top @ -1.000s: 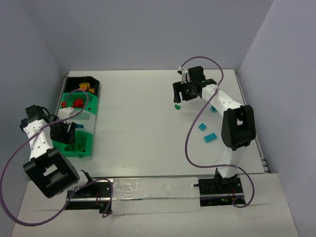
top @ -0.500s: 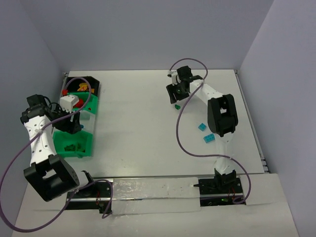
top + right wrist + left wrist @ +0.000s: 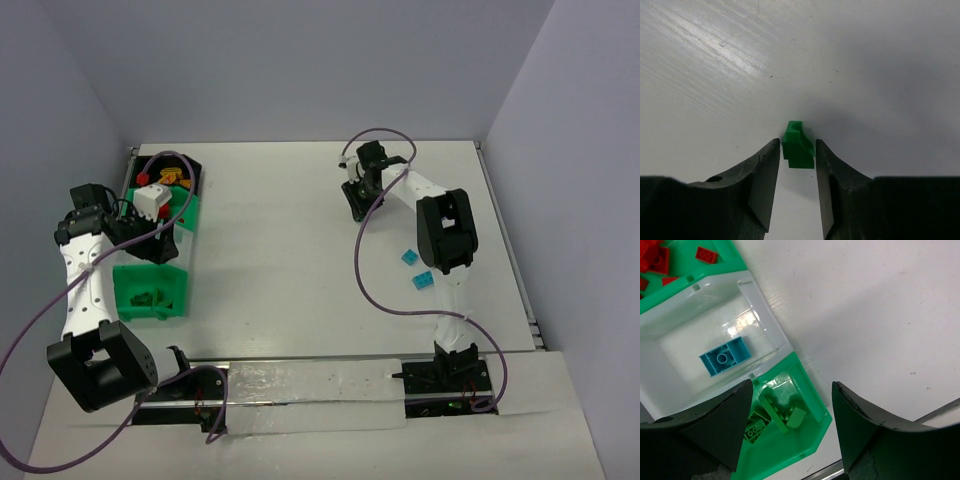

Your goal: Sort the legos into containers by color

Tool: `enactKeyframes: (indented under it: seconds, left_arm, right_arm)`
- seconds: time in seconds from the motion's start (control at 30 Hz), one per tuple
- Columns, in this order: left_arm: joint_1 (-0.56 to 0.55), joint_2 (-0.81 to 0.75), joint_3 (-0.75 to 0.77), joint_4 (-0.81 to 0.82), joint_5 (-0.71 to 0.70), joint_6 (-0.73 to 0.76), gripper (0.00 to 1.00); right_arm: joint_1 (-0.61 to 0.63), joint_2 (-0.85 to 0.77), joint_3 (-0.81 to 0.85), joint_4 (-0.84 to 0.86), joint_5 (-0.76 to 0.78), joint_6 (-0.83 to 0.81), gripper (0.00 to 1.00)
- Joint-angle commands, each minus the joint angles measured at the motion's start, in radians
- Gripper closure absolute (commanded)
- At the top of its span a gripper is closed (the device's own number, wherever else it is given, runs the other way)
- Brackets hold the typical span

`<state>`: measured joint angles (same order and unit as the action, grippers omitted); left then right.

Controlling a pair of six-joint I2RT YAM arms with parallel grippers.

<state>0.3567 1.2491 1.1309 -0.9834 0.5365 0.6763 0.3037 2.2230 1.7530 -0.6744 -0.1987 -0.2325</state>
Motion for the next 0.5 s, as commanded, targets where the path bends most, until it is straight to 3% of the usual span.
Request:
enactKeyframes:
  seconds: [0.0, 0.2, 0.27, 0.47]
  left_arm:
    - [-0.017, -0.011, 0.021, 0.061, 0.035, -0.046, 0.26]
    - [-0.04, 0.008, 0.05, 0.121, 0.108, -0.16, 0.26]
    - [-0.055, 0.021, 0.069, 0.137, 0.142, -0.231, 0.26]
    - [-0.198, 0.05, 0.06, 0.398, 0.17, -0.793, 0.28]
  right_arm:
    - [0.008, -0.006, -0.015, -0.012, 0.013, -0.025, 0.61]
    - [0.017, -0.051, -0.052, -0.003, -0.01, -0.037, 0.8]
    - [0.017, -0.095, -0.075, 0.002, -0.06, -0.045, 0.82]
    - [0.053, -0.378, -0.266, 0.167, -0.354, -0.066, 0.81]
